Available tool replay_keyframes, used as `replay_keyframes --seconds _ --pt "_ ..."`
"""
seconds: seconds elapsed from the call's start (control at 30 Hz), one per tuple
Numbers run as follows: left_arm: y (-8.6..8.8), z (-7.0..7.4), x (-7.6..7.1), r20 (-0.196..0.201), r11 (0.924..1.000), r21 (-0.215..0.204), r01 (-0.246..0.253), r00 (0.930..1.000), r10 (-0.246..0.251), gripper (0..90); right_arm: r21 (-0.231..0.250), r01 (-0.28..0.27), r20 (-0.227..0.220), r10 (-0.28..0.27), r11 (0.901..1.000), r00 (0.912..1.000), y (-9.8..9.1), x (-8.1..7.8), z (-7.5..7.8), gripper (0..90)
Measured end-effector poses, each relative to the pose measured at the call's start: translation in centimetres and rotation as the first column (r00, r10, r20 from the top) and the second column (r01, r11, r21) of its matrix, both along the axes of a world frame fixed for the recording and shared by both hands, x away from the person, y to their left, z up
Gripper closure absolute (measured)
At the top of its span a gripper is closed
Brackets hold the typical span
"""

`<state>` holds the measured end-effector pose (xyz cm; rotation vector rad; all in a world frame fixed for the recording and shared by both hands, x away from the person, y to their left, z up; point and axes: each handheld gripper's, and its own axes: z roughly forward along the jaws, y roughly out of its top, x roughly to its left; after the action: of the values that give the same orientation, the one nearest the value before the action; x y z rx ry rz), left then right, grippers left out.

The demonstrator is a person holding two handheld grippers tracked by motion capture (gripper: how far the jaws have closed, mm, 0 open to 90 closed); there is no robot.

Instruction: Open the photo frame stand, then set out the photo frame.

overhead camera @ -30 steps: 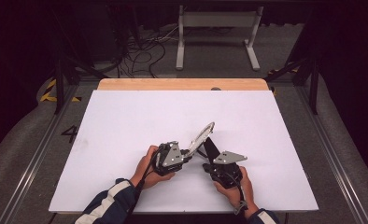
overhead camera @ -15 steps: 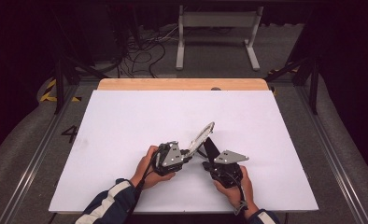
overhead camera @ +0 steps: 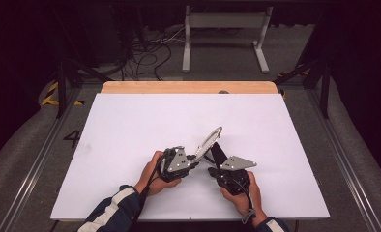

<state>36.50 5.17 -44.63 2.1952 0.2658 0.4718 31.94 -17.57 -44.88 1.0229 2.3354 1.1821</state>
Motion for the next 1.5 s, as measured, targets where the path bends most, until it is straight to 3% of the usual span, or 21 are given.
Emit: replay_keyframes --seconds 0.43,0.6,0.77,1.37,1.5 --pt "0.0 0.0 -0.1 -0.006 1.0000 0.000 -0.008 0.9999 0.008 73.4 -0.007 0.034 -0.016 -0.034 0.9994 0.9993 -0.2 0.3 -0.2 90.0" --pt "-0.3 0.2 -0.6 0.030 0.9995 0.031 -0.007 0.9995 0.006 73.9 -0.012 0.020 -0.018 -0.020 0.9997 0.9996 -0.5 0.3 0.0 90.0" --pt "-0.5 0.3 -1.1 0.038 0.9992 0.041 0.003 0.9993 -0.004 74.1 -0.020 0.002 -0.034 -0.003 0.9998 0.9994 -0.9 0.3 0.0 90.0" --pt "-0.8 0.1 -1.3 0.022 0.9996 0.028 0.008 0.9997 -0.009 73.2 -0.035 0.006 -0.041 -0.008 0.9994 0.9991 -1.6 0.5 0.1 90.0" --pt "-0.9 0.1 -1.4 0.025 0.9995 0.031 0.006 0.9997 -0.007 73.0 -0.020 0.005 -0.048 -0.006 0.9998 0.9988 -1.9 0.7 0.1 90.0"
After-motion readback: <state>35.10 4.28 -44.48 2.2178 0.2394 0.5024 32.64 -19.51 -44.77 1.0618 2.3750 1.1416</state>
